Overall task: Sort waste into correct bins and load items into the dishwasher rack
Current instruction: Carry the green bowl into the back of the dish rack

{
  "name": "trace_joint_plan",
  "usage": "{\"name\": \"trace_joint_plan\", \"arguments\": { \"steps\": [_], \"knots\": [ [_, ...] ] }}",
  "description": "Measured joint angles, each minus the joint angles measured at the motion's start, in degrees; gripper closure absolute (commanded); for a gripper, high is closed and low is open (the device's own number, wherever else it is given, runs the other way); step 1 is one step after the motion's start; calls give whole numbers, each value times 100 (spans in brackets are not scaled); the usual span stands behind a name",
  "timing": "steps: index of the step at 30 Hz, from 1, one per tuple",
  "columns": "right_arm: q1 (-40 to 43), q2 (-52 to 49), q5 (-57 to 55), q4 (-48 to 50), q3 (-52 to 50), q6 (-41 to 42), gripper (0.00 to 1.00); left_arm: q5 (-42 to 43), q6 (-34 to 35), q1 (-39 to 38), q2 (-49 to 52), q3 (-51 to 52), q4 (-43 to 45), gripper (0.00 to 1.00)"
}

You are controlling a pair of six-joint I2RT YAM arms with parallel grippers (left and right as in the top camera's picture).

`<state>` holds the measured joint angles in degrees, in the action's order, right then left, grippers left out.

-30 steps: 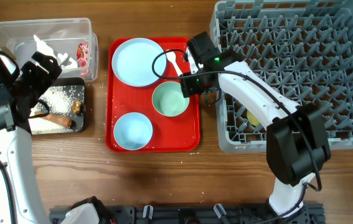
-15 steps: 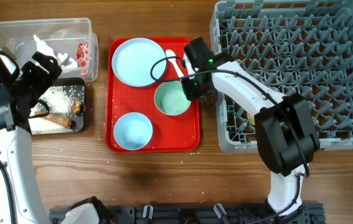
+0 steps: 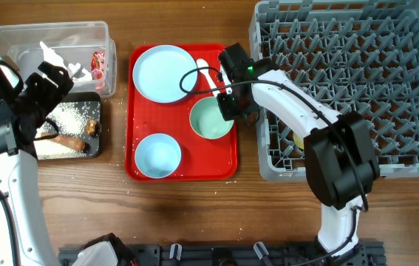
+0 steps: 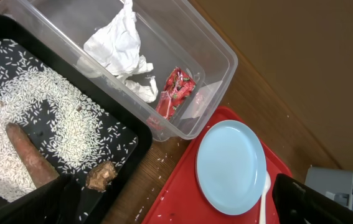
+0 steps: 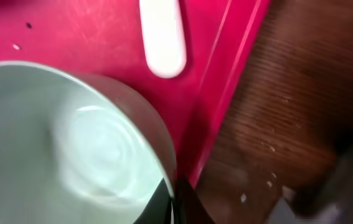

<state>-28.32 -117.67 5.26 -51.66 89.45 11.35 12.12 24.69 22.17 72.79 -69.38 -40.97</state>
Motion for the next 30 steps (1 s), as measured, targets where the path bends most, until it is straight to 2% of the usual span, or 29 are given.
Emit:
{"name": "trace_joint_plan", "arguments": {
  "steps": [5,8,11,14,16,23,30],
  "knots": [
    [24,756,-811,-68,446,546,96,0,0,0,0,0,-4,0],
    [118,1427,-2385,466,614,778,96,0,0,0,2,0,-7,0],
    [247,1565,-4103,1082,658,595,96,0,0,0,2,0,-11,0],
    [463,1434,-5237,2085,658,-326,96,0,-2,0,4,0,-9,0],
    [608,1259,-5523,2730,654,-876,96,2,-2,0,7,0,-15,0],
    [1064,192,-5906,4179,651,-2874,96,2,-2,0,7,0,-11,0],
    [1084,-601,-6175,5136,643,-3976,96,2,-2,0,7,0,-13,0]
  ]
}}
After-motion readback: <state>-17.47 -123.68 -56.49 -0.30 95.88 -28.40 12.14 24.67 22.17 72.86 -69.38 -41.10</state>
